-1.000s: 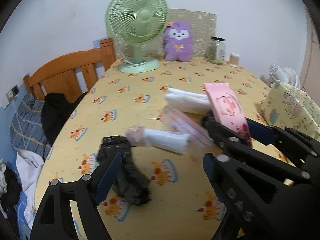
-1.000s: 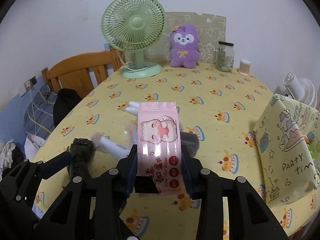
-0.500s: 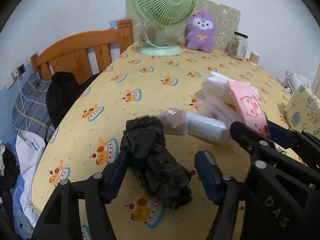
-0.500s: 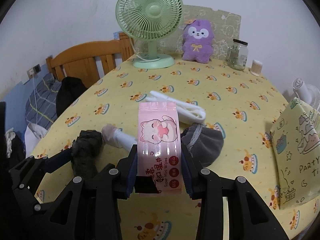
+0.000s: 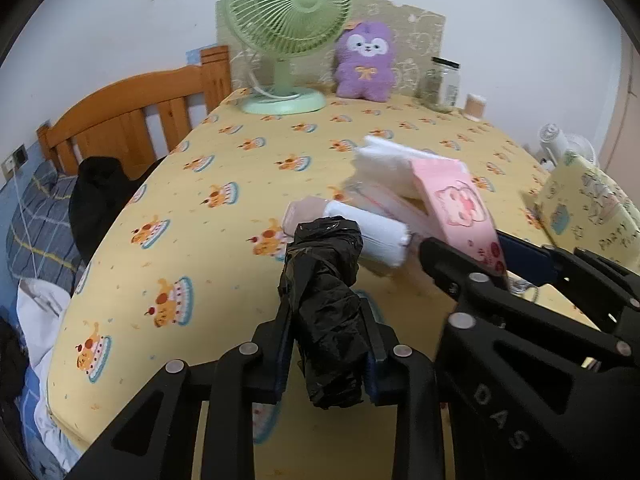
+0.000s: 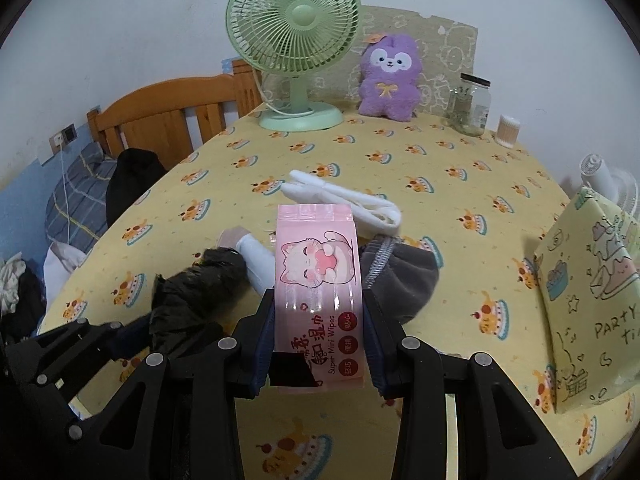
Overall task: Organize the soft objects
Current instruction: 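Carry the umbrella with the left tool while the right tool carries the wipes toward the gift box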
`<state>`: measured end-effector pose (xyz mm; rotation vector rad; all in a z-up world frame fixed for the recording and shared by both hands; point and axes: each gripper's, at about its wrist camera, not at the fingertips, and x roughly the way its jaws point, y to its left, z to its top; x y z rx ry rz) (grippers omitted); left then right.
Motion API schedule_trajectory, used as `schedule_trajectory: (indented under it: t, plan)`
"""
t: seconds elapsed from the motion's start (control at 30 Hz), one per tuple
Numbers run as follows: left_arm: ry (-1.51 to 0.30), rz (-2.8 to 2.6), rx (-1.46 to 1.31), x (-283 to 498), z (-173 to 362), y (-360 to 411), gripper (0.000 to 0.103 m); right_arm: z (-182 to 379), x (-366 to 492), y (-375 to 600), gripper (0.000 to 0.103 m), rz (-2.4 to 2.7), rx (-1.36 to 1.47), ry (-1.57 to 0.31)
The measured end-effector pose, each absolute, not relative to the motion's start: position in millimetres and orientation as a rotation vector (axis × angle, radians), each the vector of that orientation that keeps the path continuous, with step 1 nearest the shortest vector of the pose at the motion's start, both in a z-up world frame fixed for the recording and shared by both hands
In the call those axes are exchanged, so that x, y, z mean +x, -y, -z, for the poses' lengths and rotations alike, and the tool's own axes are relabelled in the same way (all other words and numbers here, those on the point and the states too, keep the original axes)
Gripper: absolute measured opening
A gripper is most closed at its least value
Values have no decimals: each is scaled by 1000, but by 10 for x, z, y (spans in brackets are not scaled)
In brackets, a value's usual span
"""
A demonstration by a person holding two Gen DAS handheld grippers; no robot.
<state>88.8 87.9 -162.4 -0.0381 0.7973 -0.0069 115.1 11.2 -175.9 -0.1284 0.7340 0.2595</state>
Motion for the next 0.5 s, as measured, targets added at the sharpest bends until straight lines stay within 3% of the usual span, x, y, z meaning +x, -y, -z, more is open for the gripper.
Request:
schedule_trajectory:
  t: [0.5]
  plan:
    - [-735,25,-3,726,1351,-604,28,1531,959,152,43,-256,-83,-687]
